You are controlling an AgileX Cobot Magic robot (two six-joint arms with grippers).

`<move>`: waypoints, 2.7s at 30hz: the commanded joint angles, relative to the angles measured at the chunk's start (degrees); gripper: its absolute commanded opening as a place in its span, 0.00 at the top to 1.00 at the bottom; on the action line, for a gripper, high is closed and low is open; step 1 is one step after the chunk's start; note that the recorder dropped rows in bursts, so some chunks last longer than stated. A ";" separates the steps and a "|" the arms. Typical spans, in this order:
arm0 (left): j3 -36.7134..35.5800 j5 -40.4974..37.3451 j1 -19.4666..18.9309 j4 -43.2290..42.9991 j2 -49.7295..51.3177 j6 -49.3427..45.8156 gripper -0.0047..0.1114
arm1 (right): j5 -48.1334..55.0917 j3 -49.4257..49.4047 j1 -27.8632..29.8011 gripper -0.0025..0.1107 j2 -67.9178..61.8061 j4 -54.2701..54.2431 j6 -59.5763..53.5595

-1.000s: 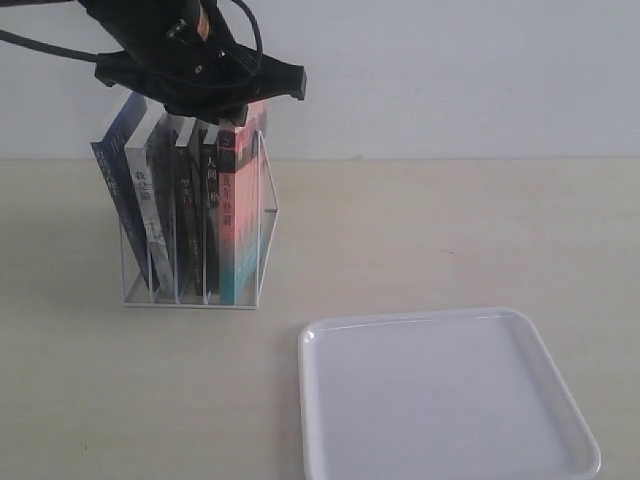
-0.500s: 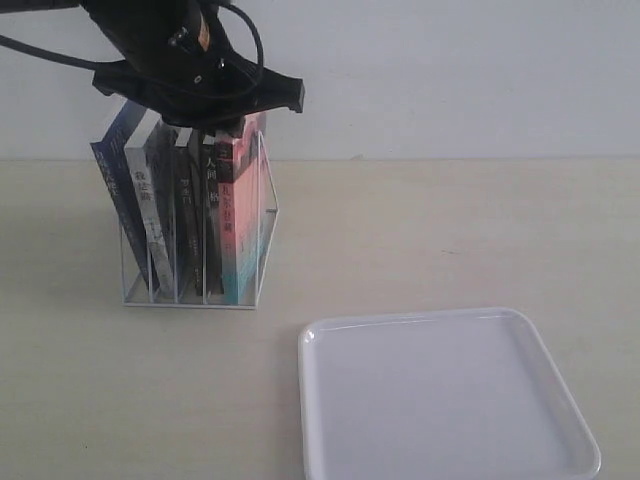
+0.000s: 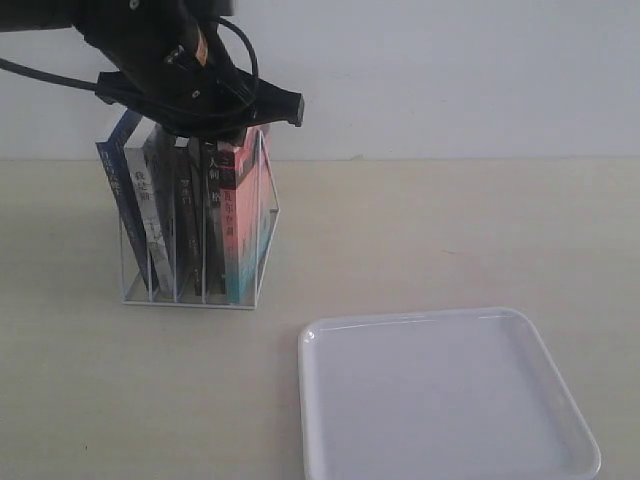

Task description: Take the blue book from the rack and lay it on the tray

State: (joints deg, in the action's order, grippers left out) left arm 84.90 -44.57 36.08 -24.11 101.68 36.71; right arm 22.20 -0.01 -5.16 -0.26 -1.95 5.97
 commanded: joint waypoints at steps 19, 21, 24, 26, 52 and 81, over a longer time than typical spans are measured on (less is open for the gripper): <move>-1.52 -3.42 -0.03 6.33 -1.97 -1.67 0.80 | -0.44 0.01 -0.01 0.98 0.26 0.18 -0.53; -1.52 -3.42 -0.03 6.33 -1.97 -1.67 0.72 | -0.44 0.01 -0.01 0.98 0.26 0.18 -0.53; -1.52 -3.89 -0.03 6.33 -1.97 -1.67 0.60 | -0.44 0.01 -0.01 0.98 0.26 0.18 -0.53; -1.52 -4.21 -0.03 6.33 -1.97 -1.67 0.56 | -0.44 0.01 -0.01 0.98 0.26 0.18 -0.53; 4.47 -15.43 -3.62 2.31 -10.31 -12.37 0.54 | -0.44 0.01 -0.01 0.98 0.26 0.18 -0.53; 18.16 -15.74 -10.92 4.21 7.87 -19.22 0.54 | -0.44 0.01 -0.01 0.98 0.26 0.18 -0.53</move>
State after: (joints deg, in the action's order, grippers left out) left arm 102.56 -61.15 25.26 -20.58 108.75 18.11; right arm 22.20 -0.01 -5.16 -0.26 -1.95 5.97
